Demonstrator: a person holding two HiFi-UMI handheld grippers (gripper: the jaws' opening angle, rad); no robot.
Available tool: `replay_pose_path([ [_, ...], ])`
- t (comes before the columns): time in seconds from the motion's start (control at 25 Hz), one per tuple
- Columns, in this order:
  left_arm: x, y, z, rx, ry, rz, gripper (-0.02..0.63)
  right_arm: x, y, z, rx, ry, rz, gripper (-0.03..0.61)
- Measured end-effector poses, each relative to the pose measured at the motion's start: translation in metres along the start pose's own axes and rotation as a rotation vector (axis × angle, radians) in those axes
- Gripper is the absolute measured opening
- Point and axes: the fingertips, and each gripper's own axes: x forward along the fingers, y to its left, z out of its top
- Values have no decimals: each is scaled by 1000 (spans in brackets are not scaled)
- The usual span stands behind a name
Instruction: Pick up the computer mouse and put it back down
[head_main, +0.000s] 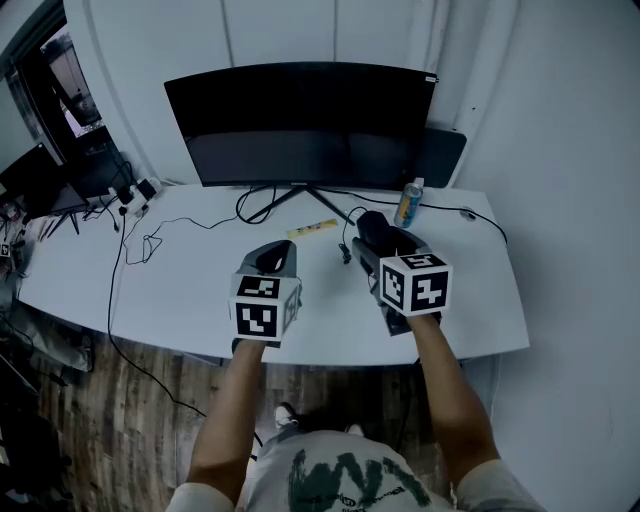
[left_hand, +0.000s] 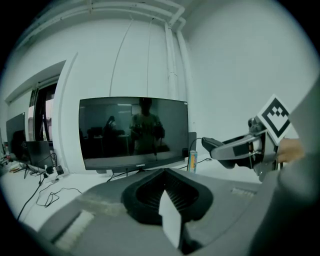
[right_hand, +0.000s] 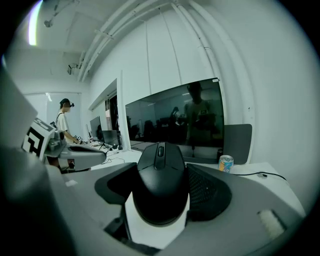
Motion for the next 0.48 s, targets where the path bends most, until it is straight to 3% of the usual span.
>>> replay_pose_path([
  [0.48,-7,0,1,3,-1,10,5,0,5,2,-17,-3,10,308],
])
